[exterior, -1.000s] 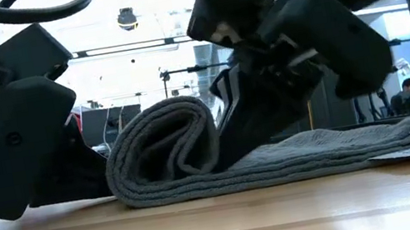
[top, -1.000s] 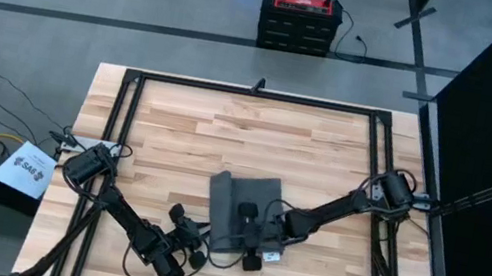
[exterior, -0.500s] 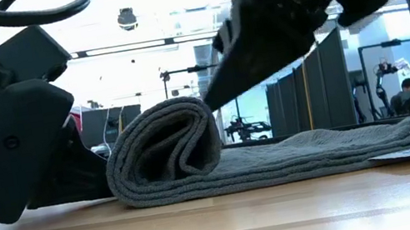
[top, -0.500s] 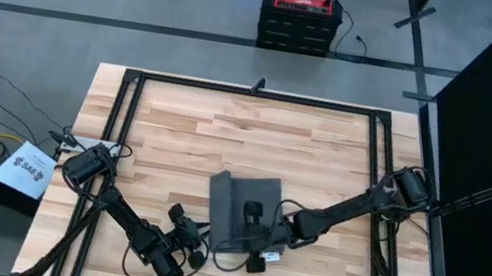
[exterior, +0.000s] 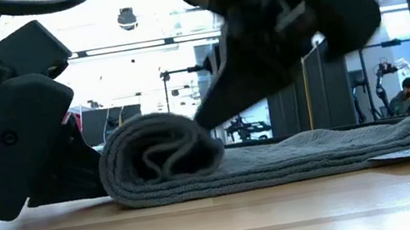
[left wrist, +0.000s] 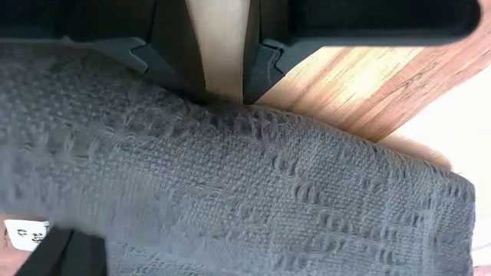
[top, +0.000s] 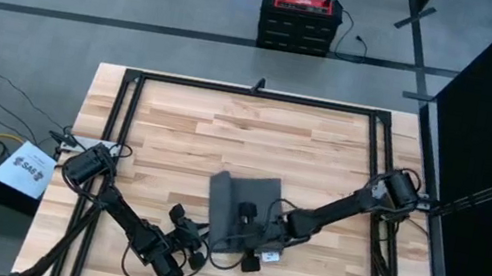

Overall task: Roll towel
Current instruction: Roll the gray towel

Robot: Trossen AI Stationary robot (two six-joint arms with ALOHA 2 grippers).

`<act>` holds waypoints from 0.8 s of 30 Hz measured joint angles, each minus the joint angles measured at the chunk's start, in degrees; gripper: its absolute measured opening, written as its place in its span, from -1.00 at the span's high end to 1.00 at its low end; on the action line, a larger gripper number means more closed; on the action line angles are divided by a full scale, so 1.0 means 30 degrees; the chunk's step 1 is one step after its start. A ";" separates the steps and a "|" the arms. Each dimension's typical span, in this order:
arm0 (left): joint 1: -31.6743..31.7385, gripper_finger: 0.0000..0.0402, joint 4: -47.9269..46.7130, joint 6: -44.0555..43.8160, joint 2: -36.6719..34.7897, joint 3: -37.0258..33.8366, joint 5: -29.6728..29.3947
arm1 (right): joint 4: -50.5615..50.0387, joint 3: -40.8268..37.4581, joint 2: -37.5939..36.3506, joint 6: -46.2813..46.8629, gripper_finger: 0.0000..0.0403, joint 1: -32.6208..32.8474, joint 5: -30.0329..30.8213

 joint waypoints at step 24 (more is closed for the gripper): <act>-0.0022 0.62 0.1584 0.2558 -0.0022 0.0390 0.0139 | -0.0420 -0.0030 0.1006 0.0734 1.00 0.0131 0.0392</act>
